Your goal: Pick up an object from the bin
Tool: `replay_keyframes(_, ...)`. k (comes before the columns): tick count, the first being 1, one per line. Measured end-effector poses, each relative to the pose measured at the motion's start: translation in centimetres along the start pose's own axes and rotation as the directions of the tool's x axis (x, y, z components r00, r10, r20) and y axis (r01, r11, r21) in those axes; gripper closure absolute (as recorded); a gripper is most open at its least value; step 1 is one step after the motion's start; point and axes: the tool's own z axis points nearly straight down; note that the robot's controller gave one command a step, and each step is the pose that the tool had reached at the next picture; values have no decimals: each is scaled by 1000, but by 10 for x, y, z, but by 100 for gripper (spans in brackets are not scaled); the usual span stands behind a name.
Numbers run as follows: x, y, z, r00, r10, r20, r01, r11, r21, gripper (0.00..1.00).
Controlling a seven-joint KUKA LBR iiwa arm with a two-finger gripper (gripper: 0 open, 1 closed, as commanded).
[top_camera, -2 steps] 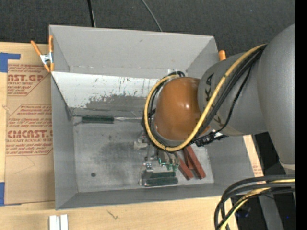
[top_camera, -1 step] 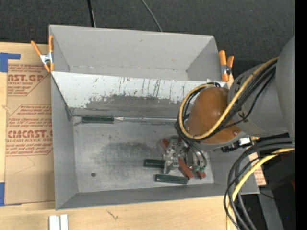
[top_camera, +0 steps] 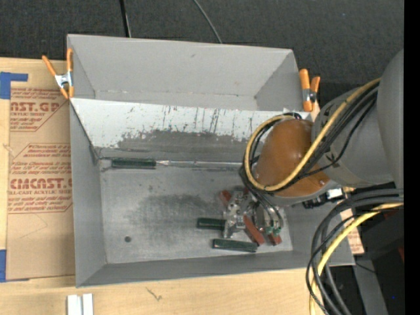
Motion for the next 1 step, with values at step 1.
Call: replay_keyframes(1,-24,10,-201,1000,27,-6,-27,1000,2,100)
